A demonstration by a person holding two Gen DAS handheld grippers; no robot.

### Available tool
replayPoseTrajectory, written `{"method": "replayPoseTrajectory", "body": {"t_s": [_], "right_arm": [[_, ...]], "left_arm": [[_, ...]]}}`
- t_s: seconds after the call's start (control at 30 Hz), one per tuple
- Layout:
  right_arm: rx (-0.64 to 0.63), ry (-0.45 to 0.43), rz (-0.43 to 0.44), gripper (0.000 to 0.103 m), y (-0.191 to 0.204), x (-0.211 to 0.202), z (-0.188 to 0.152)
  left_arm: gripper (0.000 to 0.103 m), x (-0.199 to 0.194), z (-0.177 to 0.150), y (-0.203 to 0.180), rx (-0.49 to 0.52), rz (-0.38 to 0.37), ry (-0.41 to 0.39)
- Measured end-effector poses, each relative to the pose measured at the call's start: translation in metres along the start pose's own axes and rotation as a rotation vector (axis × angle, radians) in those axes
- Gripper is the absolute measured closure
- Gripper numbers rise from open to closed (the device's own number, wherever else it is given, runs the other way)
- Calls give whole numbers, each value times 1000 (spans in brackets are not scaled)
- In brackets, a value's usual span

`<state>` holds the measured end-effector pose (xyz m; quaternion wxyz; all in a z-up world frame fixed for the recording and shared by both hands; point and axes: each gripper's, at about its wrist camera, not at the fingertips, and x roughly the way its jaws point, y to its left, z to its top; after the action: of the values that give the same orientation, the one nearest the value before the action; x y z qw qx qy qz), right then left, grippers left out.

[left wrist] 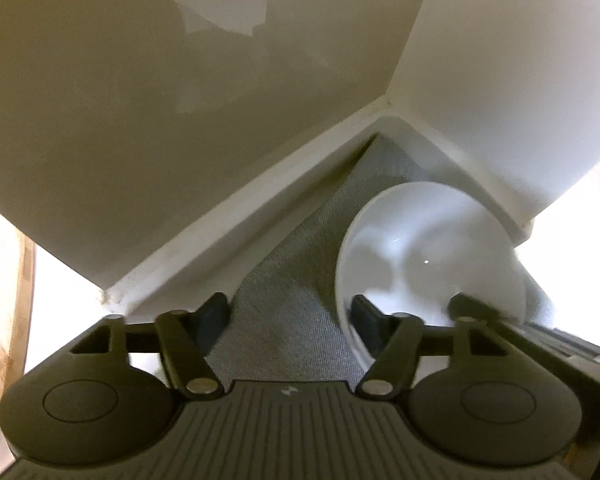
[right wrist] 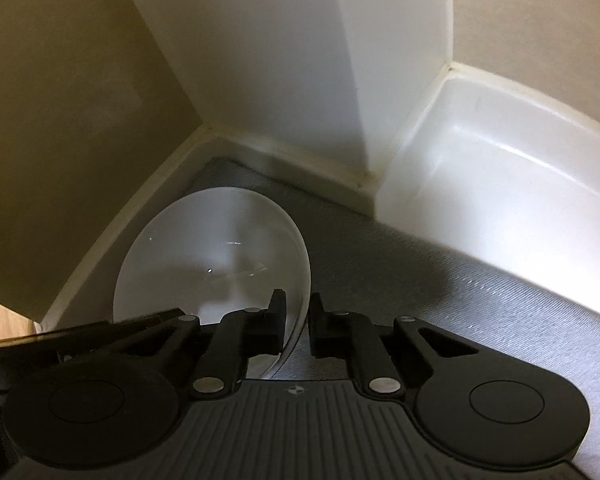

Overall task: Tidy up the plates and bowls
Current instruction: 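Close both tools on the blue-rimmed bowl rim and lift it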

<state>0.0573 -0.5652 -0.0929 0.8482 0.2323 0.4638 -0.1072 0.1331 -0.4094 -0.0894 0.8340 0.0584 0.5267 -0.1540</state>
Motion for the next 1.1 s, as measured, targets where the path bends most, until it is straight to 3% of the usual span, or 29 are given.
{"method": "replayPoseTrajectory", "body": {"t_s": [0.13,0.27,0.43,0.5,0.57,0.6,0.63,0.67,0.7,0.83,1.1], "right_arm": [[-3,16,15,91,6,1,-2],[-14,30,13,91,9,0,-6],[-33,46,7,91,7,-5,-13],[-29,63,2,91,5,-6,-13],[-29,64,1,91,3,-6,-12],[-25,63,0,91,3,-5,-11],[-20,61,6,91,3,-4,-10],[-16,59,13,90,4,-5,-12],[-18,56,15,90,6,-5,-12],[-77,54,-20,90,16,-10,-19],[-83,10,-42,89,23,-46,-35]], "left_arm": [[51,-8,-1,3,12,1,-15],[52,-20,-4,7,-2,-6,-10],[33,-25,-15,8,-10,-50,39],[30,-23,-17,5,3,-56,41],[33,-18,-17,3,6,-60,44],[46,-14,-16,3,3,-76,43],[69,-9,-15,4,4,-90,43],[76,-4,-15,5,4,-113,47],[90,-3,-18,6,-4,-141,46],[91,-11,-24,2,38,-126,10],[91,-45,-36,4,89,-181,-23]]}}
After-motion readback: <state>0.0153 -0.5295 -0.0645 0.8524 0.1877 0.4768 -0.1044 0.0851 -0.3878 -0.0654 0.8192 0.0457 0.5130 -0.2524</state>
